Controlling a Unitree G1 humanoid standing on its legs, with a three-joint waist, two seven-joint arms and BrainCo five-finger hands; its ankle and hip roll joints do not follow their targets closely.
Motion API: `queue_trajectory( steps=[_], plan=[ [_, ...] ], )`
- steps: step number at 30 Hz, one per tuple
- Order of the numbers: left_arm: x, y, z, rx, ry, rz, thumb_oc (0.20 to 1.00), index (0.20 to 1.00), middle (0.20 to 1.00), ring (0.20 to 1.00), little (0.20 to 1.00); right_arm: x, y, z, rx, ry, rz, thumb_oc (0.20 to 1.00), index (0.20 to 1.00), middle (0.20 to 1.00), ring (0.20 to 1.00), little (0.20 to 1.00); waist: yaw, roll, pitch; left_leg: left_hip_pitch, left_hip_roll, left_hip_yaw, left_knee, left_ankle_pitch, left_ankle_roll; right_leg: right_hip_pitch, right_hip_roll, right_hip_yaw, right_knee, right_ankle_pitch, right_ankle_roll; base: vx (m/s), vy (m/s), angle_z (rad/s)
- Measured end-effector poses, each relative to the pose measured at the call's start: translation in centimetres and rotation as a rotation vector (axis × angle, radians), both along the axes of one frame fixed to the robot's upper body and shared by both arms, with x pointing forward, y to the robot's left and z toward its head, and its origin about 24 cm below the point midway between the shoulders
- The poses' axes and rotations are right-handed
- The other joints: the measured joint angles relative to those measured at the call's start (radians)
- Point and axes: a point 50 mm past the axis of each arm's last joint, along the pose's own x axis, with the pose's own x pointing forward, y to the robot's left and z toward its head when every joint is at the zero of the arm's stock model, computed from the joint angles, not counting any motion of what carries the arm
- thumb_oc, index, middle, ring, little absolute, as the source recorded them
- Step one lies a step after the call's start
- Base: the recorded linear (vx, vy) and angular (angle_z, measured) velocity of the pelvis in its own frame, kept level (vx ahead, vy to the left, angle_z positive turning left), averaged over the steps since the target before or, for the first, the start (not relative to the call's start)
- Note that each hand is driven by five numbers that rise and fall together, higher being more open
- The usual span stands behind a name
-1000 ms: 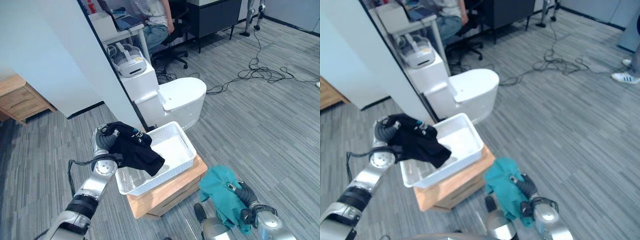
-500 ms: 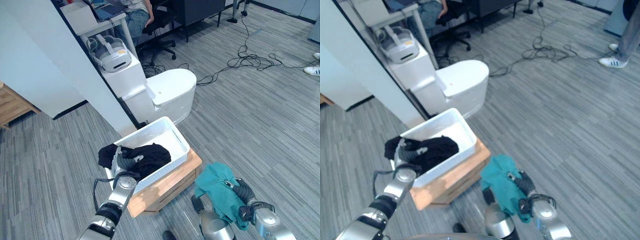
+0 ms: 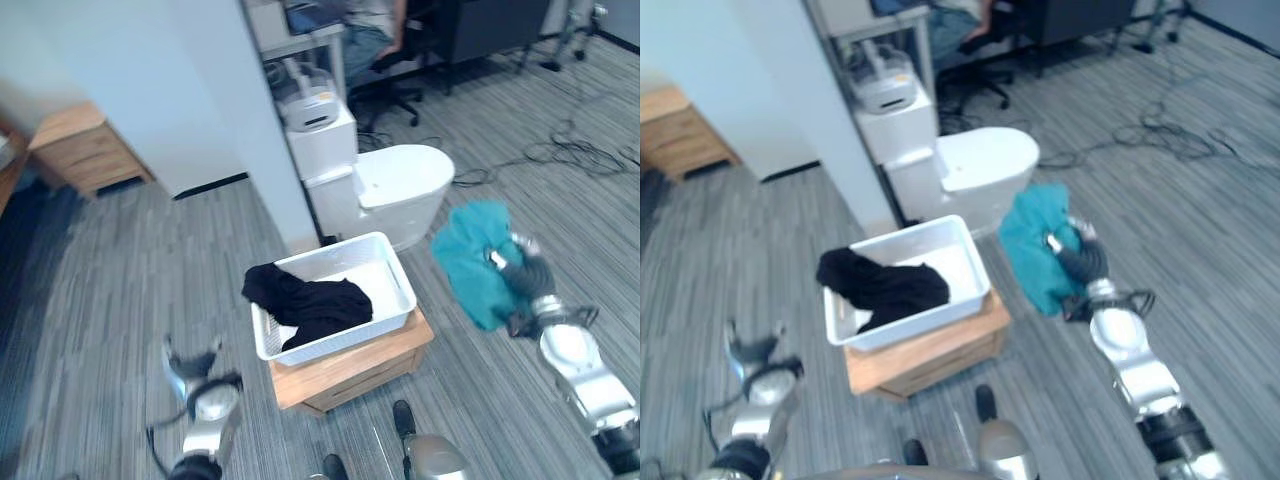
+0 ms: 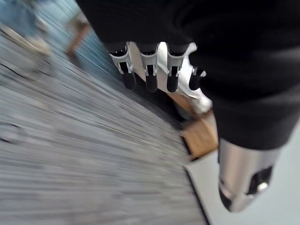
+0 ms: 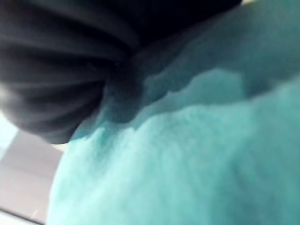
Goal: Tidy up the quilt and then pick up the clothes from the bed and put them into the laundry hamper.
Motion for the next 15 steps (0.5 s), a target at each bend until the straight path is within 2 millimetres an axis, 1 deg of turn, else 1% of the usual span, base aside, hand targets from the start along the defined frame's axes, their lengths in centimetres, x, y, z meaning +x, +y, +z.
queue_trajectory(
  steps=[1,2,3,4,5,6,7,8,9,10,11,13,14,15],
  plan=[
    [-1.6,0.2,-1.0,-0.003,0.065,0.024,1.0,1.0,1.0,1.0,1.0,0.4,0.2,0.8,0.0,-0.024,0.006,0.2,0.2,0.2,0.2,0.2,0.013,-0.009,-0.004,-0.004,0.002,-0.001,0.0,0.003,-0.002,-0.001,0.001,-0.003,0.0,0.0,0.0,-0.03,-0.034,0.35],
    [-4.9,0.8,-2.7,0.002,0.188,0.065,1.0,1.0,1.0,1.0,1.0,1.1,0.8,1.9,0.0,-0.049,0.017,0.2,0.2,0.2,0.2,0.2,0.043,-0.028,-0.014,-0.017,0.005,-0.022,0.0,0.01,-0.007,-0.002,-0.001,-0.031,0.0,-0.004,-0.007,-0.03,-0.048,0.41],
    [-7.0,1.2,-3.6,-0.004,0.275,0.098,1.0,1.0,1.0,1.0,1.0,1.7,1.5,2.2,-0.007,-0.045,0.028,0.2,0.2,0.2,0.2,0.2,0.069,-0.034,-0.019,-0.023,0.007,-0.031,0.0,0.011,-0.009,-0.001,-0.001,-0.042,0.0,-0.006,-0.008,-0.02,-0.063,0.47],
    [-8.8,1.5,-4.4,-0.009,0.366,0.115,1.0,1.0,1.0,1.0,1.0,2.3,2.7,2.7,-0.012,-0.041,0.054,0.2,0.2,0.2,0.2,0.2,0.076,-0.044,-0.025,-0.027,0.008,-0.041,0.0,0.011,-0.012,-0.001,-0.002,-0.05,0.0,-0.006,-0.009,-0.01,-0.05,0.31],
    [-11.7,1.6,-5.5,-0.035,0.528,0.127,1.0,1.0,1.0,1.0,1.0,3.1,4.6,3.4,-0.029,-0.039,0.104,0.2,0.2,0.2,0.2,0.2,0.1,-0.061,-0.032,-0.031,0.01,-0.049,0.0,0.016,-0.017,-0.002,-0.001,-0.062,0.0,-0.007,-0.01,0.01,-0.031,0.26],
    [-13.2,1.4,-6.0,-0.057,0.604,0.118,1.0,1.0,1.0,1.0,1.0,3.3,5.3,3.5,-0.038,-0.031,0.12,0.2,0.2,0.2,0.2,0.2,0.12,-0.068,-0.036,-0.031,0.011,-0.053,0.0,0.017,-0.018,-0.001,-0.002,-0.066,0.0,-0.008,-0.01,0.02,-0.009,0.2],
    [-14.7,1.2,-6.3,-0.071,0.671,0.098,1.0,1.0,1.0,1.0,1.0,3.8,6.0,3.4,-0.046,-0.018,0.133,0.2,0.2,0.2,0.2,0.2,0.13,-0.075,-0.04,-0.031,0.01,-0.058,0.0,0.017,-0.018,0.0,-0.003,-0.073,0.0,-0.009,-0.011,0.02,0.024,0.25],
    [-16.8,0.5,-6.8,-0.105,0.778,0.067,1.0,1.0,1.0,1.0,1.0,4.5,6.8,2.6,-0.063,0.026,0.141,0.2,0.2,0.2,0.2,0.2,0.144,-0.088,-0.048,-0.032,0.008,-0.073,0.0,0.018,-0.022,0.004,-0.007,-0.086,0.0,-0.013,-0.01,0.04,0.045,0.29],
    [-17.6,0.1,-7.0,-0.13,0.806,0.057,1.0,1.0,1.0,1.0,1.0,4.9,7.0,1.9,-0.062,0.058,0.134,0.2,0.2,0.2,0.2,0.2,0.153,-0.095,-0.053,-0.033,0.007,-0.077,0.0,0.018,-0.023,0.005,-0.01,-0.093,0.0,-0.014,-0.01,0.06,0.064,0.33],
    [-18.1,-0.7,-7.3,-0.176,0.815,0.047,1.0,1.0,1.0,1.0,1.0,5.2,7.1,0.5,-0.071,0.12,0.108,0.2,0.2,0.2,0.2,0.2,0.172,-0.101,-0.054,-0.033,-0.002,-0.08,0.001,0.023,-0.023,0.007,-0.017,-0.101,0.0,-0.015,-0.011,0.06,0.063,0.21],
    [-18.2,-1.2,-7.6,-0.206,0.816,0.024,1.0,1.0,1.0,1.0,1.0,5.5,7.5,-0.4,-0.087,0.163,0.097,0.2,0.2,0.2,0.2,0.2,0.175,-0.101,-0.054,-0.035,-0.004,-0.086,0.0,0.021,-0.02,0.007,-0.023,-0.105,0.0,-0.015,-0.011,0.05,0.063,0.19],
    [-17.4,-2.1,-7.8,-0.242,0.787,-0.024,1.0,1.0,1.0,1.0,1.0,5.6,8.3,-1.9,-0.081,0.239,0.095,0.2,0.2,0.2,0.2,0.2,0.174,-0.101,-0.053,-0.045,-0.013,-0.092,0.0,0.022,-0.018,0.006,-0.034,-0.113,0.0,-0.013,-0.009,0.02,0.044,0.12],
    [-16.7,-2.7,-8.0,-0.25,0.774,-0.079,1.0,1.0,1.0,1.0,1.0,5.7,8.8,-2.4,-0.086,0.264,0.099,0.2,0.2,0.2,0.2,0.2,0.182,-0.1,-0.053,-0.047,-0.016,-0.094,0.0,0.022,-0.017,0.007,-0.037,-0.12,0.0,-0.013,-0.009,0.0,0.022,0.04],
    [-16.1,-2.9,-8.0,-0.234,0.769,-0.146,1.0,1.0,1.0,1.0,1.0,5.8,9.2,-3.1,-0.092,0.294,0.101,0.2,0.2,0.2,0.2,0.2,0.182,-0.1,-0.053,-0.047,-0.017,-0.094,0.0,0.022,-0.016,0.007,-0.039,-0.122,0.0,-0.012,-0.007,0.0,0.039,0.06]
  ],
)
